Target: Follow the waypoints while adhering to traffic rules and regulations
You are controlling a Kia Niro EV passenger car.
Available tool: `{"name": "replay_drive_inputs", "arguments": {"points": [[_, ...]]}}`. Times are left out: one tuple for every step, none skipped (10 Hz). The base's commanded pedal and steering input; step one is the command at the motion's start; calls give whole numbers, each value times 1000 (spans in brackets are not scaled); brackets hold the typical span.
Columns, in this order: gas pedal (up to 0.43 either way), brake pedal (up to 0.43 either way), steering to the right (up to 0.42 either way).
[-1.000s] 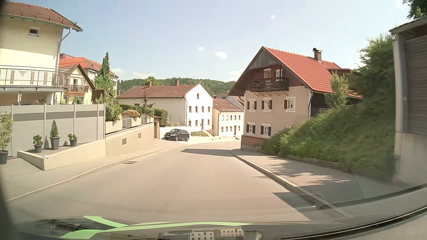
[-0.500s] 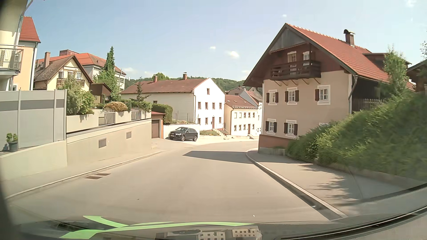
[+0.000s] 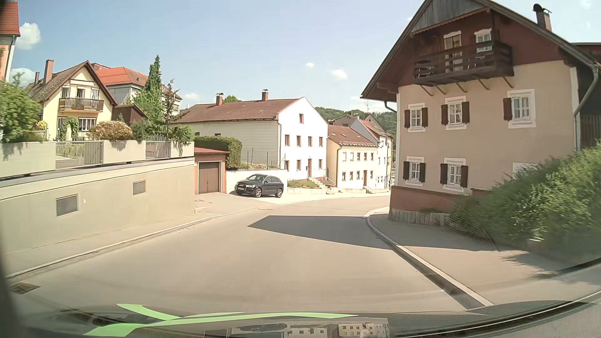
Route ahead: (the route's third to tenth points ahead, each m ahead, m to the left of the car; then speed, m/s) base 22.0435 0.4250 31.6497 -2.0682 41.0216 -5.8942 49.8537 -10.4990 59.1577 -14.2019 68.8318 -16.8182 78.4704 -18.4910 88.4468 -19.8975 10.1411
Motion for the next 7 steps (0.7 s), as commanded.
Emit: {"name": "replay_drive_inputs", "arguments": {"points": [[0, 85, -12], [0, 91, -11], [0, 104, -6], [0, 116, 2], [0, 122, 15], [0, 122, 21], [0, 134, 21]]}}
